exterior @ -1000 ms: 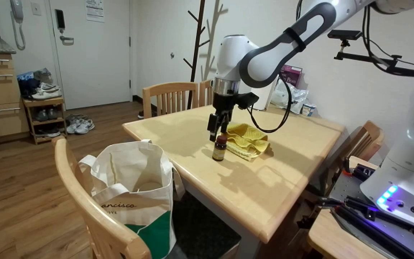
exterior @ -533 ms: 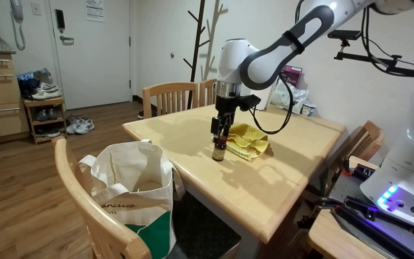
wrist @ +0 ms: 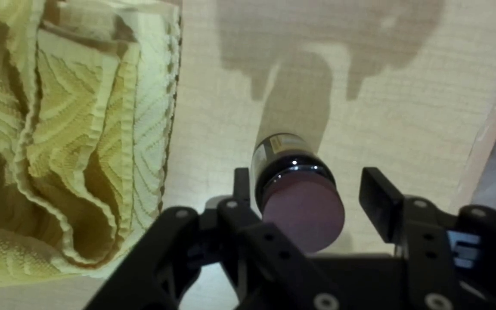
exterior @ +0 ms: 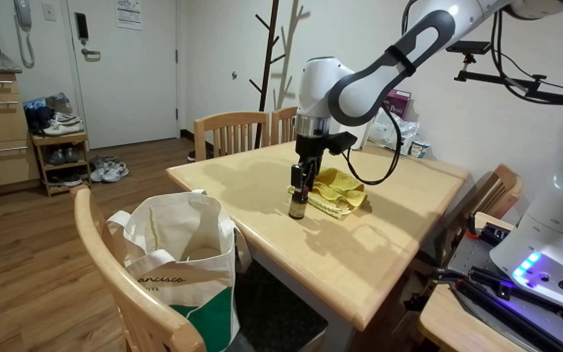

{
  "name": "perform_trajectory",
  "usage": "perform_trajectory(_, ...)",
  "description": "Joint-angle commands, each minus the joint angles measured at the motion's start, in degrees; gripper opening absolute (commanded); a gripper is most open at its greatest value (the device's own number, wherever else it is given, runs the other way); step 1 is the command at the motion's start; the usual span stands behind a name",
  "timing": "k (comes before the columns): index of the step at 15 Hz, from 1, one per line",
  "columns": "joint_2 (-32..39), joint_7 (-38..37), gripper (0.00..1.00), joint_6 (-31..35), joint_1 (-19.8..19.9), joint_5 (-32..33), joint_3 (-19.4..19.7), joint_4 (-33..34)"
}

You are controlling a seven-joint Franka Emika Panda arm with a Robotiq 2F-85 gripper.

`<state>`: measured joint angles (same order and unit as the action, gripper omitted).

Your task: Take the top off the bottle on the table

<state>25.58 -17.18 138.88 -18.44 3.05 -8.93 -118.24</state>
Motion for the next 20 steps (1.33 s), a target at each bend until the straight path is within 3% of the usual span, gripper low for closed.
perform_trajectory(1, -1.0, -0.4, 0.98, -0.2, -0.5, 0.2, 0.3, -1.4)
perform_trajectory(20, -5.4, -1.0, 1.0, -2.6, -0.8, 1.1, 0.1, -0.9)
